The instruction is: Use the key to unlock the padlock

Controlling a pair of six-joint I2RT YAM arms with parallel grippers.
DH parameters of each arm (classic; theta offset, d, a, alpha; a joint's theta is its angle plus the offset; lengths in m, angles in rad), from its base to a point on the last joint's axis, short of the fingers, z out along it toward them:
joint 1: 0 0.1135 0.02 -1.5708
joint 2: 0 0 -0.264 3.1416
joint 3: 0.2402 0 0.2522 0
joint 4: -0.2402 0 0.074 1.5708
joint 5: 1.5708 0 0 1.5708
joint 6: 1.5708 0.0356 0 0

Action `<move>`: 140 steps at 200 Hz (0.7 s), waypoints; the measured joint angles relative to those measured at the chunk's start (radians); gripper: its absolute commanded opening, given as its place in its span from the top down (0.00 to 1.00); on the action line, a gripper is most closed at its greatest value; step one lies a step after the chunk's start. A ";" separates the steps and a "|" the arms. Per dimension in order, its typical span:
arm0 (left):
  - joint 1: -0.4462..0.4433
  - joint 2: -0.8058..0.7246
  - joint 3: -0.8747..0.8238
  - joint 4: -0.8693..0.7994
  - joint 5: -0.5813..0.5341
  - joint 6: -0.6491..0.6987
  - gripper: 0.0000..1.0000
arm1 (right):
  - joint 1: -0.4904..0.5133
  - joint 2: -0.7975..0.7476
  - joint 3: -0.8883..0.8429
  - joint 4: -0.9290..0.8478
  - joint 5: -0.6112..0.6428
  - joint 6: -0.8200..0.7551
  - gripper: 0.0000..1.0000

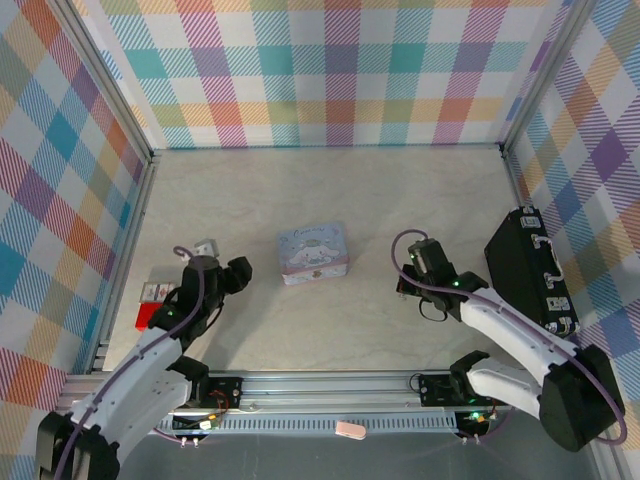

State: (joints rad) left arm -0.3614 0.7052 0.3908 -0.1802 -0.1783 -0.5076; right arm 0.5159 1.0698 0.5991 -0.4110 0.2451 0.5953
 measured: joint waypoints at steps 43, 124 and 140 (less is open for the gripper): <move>0.000 -0.154 -0.059 -0.040 -0.024 0.011 0.30 | 0.000 0.145 0.039 0.002 -0.004 -0.022 1.00; 0.000 -0.190 -0.073 -0.049 -0.033 0.027 0.27 | 0.000 0.331 0.124 0.029 -0.045 -0.042 0.93; 0.000 -0.189 -0.076 -0.050 -0.033 0.027 0.27 | 0.000 0.334 0.127 0.029 -0.048 -0.053 0.88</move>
State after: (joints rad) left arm -0.3611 0.5159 0.3149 -0.2302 -0.2115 -0.4805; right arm 0.5159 1.4040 0.7258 -0.3824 0.1974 0.5419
